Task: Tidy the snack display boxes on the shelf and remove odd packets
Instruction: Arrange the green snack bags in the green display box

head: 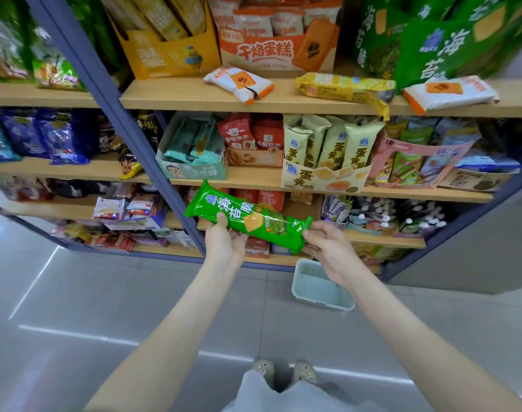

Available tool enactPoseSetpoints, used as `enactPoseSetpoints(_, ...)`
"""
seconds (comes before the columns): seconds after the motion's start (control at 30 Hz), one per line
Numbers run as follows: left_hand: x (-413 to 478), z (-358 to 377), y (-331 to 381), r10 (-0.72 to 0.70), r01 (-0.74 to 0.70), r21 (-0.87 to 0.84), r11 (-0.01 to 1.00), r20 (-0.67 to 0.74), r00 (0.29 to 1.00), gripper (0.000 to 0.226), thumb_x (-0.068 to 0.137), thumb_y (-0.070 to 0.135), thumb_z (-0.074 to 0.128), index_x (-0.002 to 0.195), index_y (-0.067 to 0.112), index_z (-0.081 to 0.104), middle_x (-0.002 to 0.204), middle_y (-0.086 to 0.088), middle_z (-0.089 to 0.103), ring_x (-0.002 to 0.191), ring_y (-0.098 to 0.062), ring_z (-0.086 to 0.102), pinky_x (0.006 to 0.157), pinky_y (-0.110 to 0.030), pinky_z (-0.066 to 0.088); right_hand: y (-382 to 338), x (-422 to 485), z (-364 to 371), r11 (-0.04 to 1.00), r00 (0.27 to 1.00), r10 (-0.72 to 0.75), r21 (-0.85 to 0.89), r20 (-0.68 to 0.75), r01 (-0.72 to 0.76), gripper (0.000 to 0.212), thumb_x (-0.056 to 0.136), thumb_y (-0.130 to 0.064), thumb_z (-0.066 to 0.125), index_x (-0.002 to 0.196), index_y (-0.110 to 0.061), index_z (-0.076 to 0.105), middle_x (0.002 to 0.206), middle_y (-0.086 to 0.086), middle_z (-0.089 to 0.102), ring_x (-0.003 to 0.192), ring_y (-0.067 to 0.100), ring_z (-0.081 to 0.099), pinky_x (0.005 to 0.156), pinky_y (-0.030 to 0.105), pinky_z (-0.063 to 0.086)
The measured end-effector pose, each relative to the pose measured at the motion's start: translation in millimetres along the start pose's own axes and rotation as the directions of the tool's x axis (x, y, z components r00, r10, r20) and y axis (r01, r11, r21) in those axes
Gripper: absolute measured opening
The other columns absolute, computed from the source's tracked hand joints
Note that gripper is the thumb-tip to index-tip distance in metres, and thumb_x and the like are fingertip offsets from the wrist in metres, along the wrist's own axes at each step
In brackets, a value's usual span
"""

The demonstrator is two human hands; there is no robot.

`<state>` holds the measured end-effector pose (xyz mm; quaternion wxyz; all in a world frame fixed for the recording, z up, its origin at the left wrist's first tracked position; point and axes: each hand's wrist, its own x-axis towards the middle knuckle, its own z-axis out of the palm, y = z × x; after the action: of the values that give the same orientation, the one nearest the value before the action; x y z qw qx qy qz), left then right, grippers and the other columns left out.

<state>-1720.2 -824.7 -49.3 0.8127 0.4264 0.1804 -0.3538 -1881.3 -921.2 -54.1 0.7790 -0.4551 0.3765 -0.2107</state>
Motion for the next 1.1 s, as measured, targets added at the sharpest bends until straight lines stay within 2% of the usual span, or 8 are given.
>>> enactPoseSetpoints(0.17,3.7,-13.5,10.4,-0.024,0.023,-0.009,1.000,-0.051,0.998,0.043,0.106,0.013,0.037,0.148,0.011,0.033,0.151,-0.016,0.037,0.138,-0.035,0.038,0.101,-0.058,0.037,4.6,-6.3,13.8,0.994,0.997,0.006,-0.107,-0.082,-0.015,0.019,0.094,0.009,0.050,0.085,-0.007,0.054,0.074,0.006,0.061,0.063,0.013,0.062,0.060,0.023,0.055)
enactPoseSetpoints(0.33,4.7,-14.5,15.0,-0.027,0.026,-0.009,1.000,-0.089,0.996,0.039,0.106,0.016,0.038,0.144,0.010,0.038,0.140,-0.010,0.049,0.124,-0.030,0.050,0.102,-0.056,0.038,2.2,-10.3,20.2,0.986,0.998,-0.057,-0.160,-0.034,0.051,0.014,0.097,-0.002,0.050,0.112,-0.003,0.052,0.089,0.004,0.060,0.079,0.013,0.059,0.074,0.027,0.054)
enactPoseSetpoints(0.47,5.8,-6.9,18.2,0.000,-0.001,-0.008,1.000,-0.093,0.996,0.040,0.105,0.022,0.041,0.142,0.008,0.036,0.138,-0.013,0.046,0.102,-0.024,0.053,0.106,-0.052,0.040,4.9,-14.7,27.6,0.930,0.992,-0.010,-0.364,0.124,0.055,0.004,0.097,-0.011,0.055,0.099,-0.009,0.053,0.087,0.009,0.061,0.077,0.017,0.062,0.062,0.026,0.056)
enactPoseSetpoints(0.67,5.0,-3.4,19.7,-0.006,0.005,-0.007,1.000,-0.091,0.996,0.048,0.103,0.025,0.045,0.147,0.010,0.031,0.147,-0.011,0.036,0.128,-0.029,0.043,0.106,-0.050,0.039,1.6,-15.9,24.2,0.976,0.986,-0.056,-0.200,0.154,0.087,0.014,0.092,-0.017,0.056,0.087,-0.005,0.058,0.075,0.007,0.062,0.068,0.016,0.060,0.054,0.023,0.047)
enactPoseSetpoints(0.73,4.5,-3.5,18.8,-0.002,0.002,0.003,1.000,-0.070,0.998,0.047,0.103,0.024,0.045,0.146,0.011,0.032,0.145,-0.012,0.040,0.117,-0.027,0.050,0.100,-0.047,0.042,-0.5,-14.8,23.0,0.983,0.987,-0.051,-0.167,0.153,0.077,0.023,0.088,-0.028,0.056,0.086,-0.005,0.058,0.071,0.006,0.060,0.064,0.015,0.058,0.052,0.023,0.043)
enactPoseSetpoints(0.9,7.9,-2.8,16.5,-0.009,0.008,-0.010,1.000,-0.070,0.998,0.051,0.103,0.023,0.047,0.149,0.013,0.027,0.138,-0.016,0.043,0.126,-0.030,0.046,0.105,-0.053,0.042,-2.4,-10.8,19.3,0.983,0.987,-0.046,-0.168,0.155,0.073,0.018,0.097,-0.011,0.050,0.082,-0.006,0.058,0.071,0.006,0.060,0.063,0.015,0.057,0.053,0.023,0.044)
enactPoseSetpoints(1.0,15.3,-3.4,17.4,-0.022,0.023,0.001,1.000,-0.054,0.998,0.052,0.103,0.024,0.046,0.151,0.015,0.027,0.111,-0.011,0.051,0.109,-0.027,0.050,0.107,-0.056,0.039,-1.1,-9.7,14.6,0.965,0.982,-0.037,-0.249,0.185,0.083,0.019,0.096,0.001,0.049,0.079,-0.006,0.054,0.070,0.006,0.062,0.061,0.013,0.059,0.053,0.021,0.046)
enactPoseSetpoints(1.1,18.5,-2.7,21.9,-0.067,0.067,-0.014,0.998,0.004,0.998,0.043,0.105,0.020,0.042,0.147,0.012,0.034,0.120,-0.012,0.055,0.107,-0.028,0.054,0.104,-0.056,0.040,0.5,-7.9,8.1,0.915,0.978,-0.029,-0.388,0.206,0.109,0.023,0.096,0.004,0.049,0.077,-0.008,0.050,0.069,0.005,0.064,0.059,0.010,0.061,0.054,0.019,0.046)
